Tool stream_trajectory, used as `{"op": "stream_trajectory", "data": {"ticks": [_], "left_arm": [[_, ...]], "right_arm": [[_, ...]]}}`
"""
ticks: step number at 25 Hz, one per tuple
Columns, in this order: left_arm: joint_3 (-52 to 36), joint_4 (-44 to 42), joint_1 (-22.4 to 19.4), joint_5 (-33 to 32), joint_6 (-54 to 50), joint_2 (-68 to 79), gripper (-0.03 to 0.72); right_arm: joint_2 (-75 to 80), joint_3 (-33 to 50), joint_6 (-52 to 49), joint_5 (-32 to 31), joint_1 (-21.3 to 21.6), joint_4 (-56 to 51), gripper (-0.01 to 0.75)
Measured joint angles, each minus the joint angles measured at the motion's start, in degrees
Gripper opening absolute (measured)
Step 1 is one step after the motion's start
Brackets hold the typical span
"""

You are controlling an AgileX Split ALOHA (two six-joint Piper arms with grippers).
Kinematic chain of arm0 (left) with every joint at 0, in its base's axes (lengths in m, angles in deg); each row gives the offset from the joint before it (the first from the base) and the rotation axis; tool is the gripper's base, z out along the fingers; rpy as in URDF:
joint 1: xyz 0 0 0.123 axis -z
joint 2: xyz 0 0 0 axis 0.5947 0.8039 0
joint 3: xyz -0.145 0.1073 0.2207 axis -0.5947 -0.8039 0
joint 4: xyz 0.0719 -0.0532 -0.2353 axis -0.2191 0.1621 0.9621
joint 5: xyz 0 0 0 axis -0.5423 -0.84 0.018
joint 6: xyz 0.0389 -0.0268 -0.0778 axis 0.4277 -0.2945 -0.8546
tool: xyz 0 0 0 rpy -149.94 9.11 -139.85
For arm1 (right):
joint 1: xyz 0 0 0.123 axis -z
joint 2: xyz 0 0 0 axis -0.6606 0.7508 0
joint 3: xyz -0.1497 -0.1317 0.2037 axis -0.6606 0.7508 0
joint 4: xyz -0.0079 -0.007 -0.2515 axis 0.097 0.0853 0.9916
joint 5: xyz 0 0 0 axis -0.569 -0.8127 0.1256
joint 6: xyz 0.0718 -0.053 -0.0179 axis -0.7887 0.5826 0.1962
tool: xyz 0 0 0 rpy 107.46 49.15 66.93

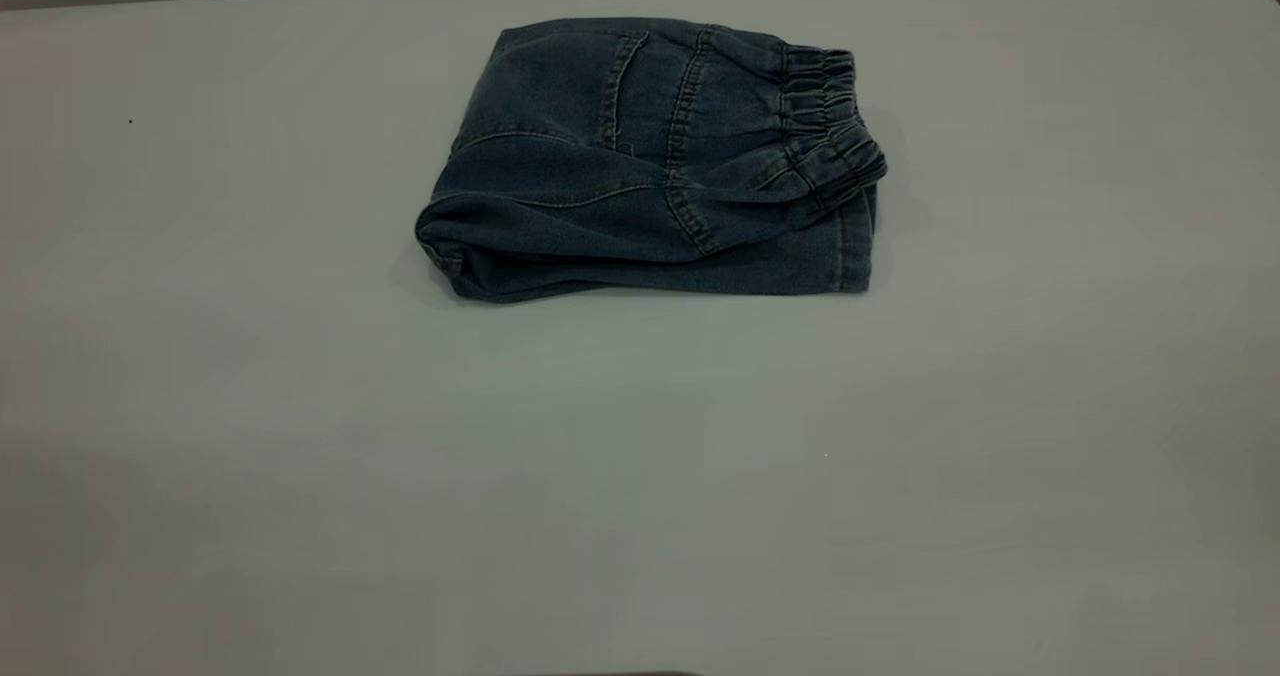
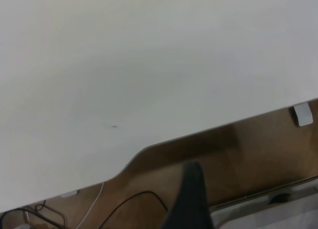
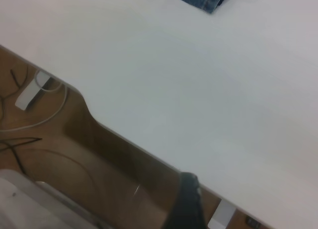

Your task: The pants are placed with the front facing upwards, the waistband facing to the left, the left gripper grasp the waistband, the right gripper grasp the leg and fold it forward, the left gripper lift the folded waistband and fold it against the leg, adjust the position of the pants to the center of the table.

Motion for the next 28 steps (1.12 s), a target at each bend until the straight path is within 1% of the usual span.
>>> {"op": "stream_trajectory", "data": {"ticks": [13,15,18,24,26,28], "left_arm": [[0.0,0.0,0.0,0.1,0.0,0.0,0.57],[0.0,0.0,0.0,0.1,0.0,0.0,0.57],[0.0,0.0,-0.2,0.1,0.0,0.0,0.57],[0.0,0.0,-3.2,0.1,0.0,0.0,0.57],[0.0,0.0,-3.3,0.2,0.0,-0.6,0.57],[0.0,0.0,-3.3,0.2,0.0,-2.0,0.57]], "right_arm": [[-0.1,0.0,0.1,0.0,0.0,0.0,0.53],[-0.9,0.0,0.1,0.0,1.4,-0.1,0.53],[-2.8,0.0,0.2,0.0,7.7,-0.1,0.53],[-9.2,0.0,0.2,-0.1,22.0,-0.1,0.53],[-11.7,0.0,0.2,-0.1,25.3,-0.1,0.53],[-12.8,0.0,0.2,-0.4,27.0,-0.1,0.53]]}}
